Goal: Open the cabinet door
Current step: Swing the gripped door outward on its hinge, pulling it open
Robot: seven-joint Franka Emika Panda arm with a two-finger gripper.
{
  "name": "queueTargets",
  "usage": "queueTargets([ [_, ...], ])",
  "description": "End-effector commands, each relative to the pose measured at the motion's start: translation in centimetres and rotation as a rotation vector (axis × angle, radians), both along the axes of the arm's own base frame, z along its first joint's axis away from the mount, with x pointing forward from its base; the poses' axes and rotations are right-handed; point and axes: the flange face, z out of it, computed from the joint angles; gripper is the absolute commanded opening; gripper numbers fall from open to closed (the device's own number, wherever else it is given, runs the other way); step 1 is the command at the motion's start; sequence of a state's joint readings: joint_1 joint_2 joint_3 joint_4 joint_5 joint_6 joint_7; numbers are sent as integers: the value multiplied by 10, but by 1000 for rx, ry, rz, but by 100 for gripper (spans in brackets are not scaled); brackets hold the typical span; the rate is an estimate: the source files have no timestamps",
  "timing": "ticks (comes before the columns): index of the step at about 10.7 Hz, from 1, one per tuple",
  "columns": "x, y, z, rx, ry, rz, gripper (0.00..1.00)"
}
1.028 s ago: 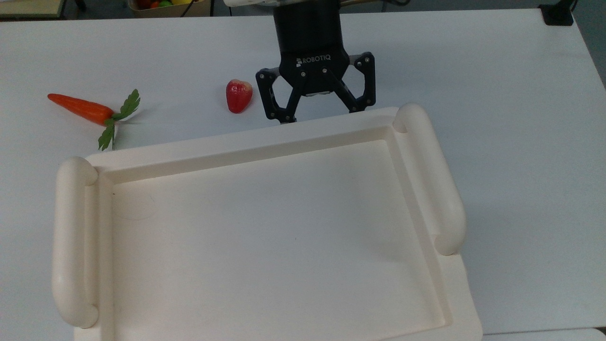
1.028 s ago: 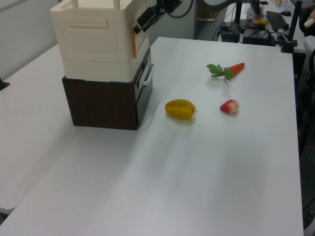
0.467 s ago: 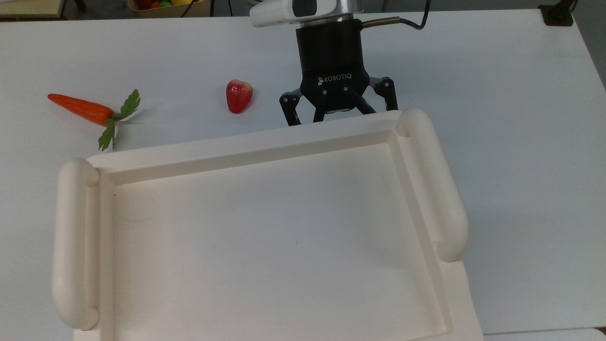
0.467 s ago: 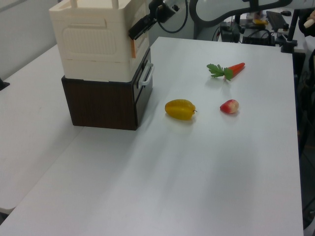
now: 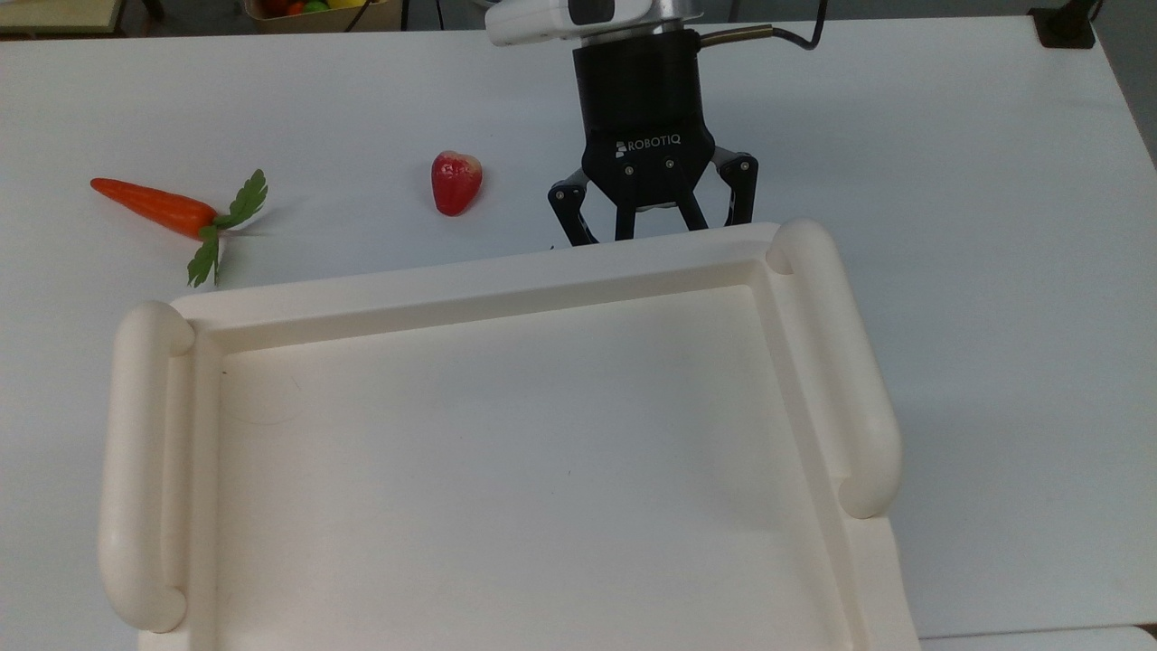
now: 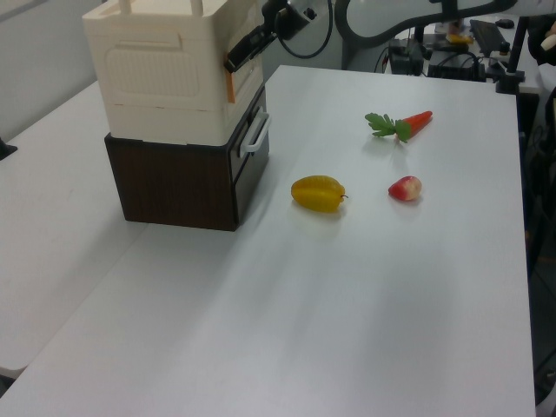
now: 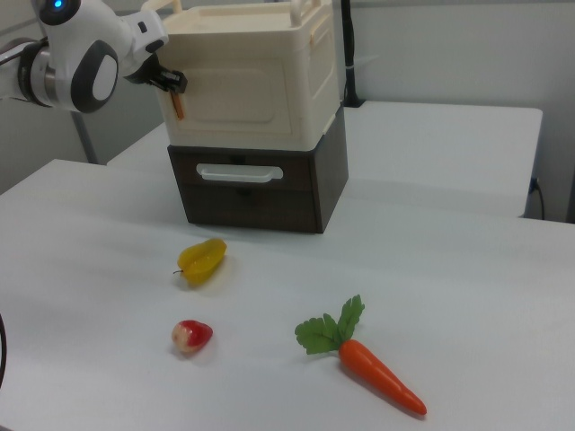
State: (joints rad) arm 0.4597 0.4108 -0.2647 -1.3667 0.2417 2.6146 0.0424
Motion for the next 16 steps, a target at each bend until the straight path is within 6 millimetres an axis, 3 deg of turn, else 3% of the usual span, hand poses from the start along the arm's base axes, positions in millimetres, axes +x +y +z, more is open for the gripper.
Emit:
queueTargets([
  [1, -14, -16, 20, 3, 18, -8, 0],
  [5, -40, -53, 47, -28, 194, 46, 0],
  [9, -68, -110, 55, -93, 375, 120, 2],
  [10, -73, -126, 52, -101, 421, 127, 12],
  [11, -79, -141, 52, -107, 465, 138, 29],
  [12, -88, -158, 48, -116, 538, 132, 66],
  [13, -97, -171, 47, -116, 598, 125, 80],
  [14, -105, -192, 46, -135, 645, 98, 82],
  [15, -111, -207, 40, -160, 711, 80, 100],
  [16, -115, -219, 36, -207, 750, 53, 100],
])
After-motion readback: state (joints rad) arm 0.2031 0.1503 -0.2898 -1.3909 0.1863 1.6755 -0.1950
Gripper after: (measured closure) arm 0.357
